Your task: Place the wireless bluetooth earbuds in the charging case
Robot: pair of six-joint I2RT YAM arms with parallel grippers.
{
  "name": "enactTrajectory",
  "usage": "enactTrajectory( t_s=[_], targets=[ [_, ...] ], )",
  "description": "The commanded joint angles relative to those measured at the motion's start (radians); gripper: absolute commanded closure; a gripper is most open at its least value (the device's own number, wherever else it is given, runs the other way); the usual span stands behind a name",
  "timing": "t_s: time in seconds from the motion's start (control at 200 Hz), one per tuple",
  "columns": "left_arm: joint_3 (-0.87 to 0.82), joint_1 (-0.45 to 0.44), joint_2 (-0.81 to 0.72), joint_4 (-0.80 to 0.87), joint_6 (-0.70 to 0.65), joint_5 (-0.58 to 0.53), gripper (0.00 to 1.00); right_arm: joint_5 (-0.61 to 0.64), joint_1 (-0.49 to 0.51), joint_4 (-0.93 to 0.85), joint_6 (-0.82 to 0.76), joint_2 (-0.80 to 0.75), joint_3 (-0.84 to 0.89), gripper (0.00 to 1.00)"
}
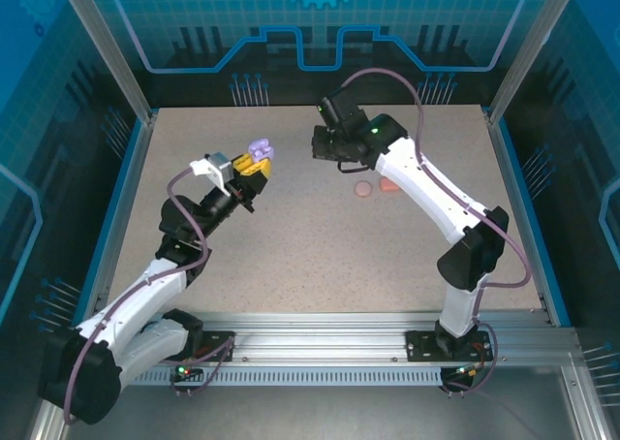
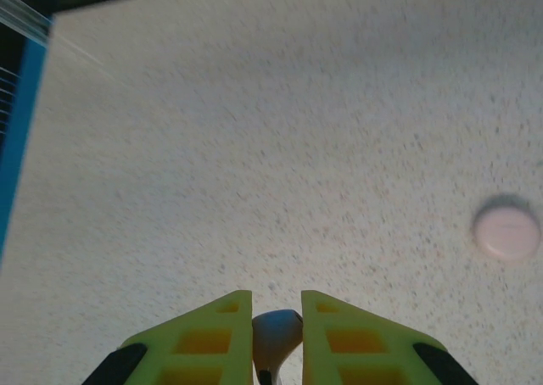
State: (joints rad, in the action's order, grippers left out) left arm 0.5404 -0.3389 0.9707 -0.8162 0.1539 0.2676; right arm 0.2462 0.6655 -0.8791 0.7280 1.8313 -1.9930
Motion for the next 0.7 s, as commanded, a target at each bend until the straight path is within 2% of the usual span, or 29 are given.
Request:
enactTrajectory(
  t_s=[0.0,0.295,0.695],
  targets=[
    [0.054,-0.013,0.025,-0.037,-0.054,0.037,1.0,-0.017,-0.007,0.017,-0.062,-0.057,-0.068,0.83],
    [0.091,-0.036,0.103,-0.053,-0.095,0.05,1.0,-0.07,-0.005,0.054,-0.107,-0.088,-0.146,0.82],
    [0.159,-0.084,0.203,-0.069,-0.16,0.067,1.0,-0.087,0.057,0.168,-0.184,-0.184,-0.065,0.81]
  ],
)
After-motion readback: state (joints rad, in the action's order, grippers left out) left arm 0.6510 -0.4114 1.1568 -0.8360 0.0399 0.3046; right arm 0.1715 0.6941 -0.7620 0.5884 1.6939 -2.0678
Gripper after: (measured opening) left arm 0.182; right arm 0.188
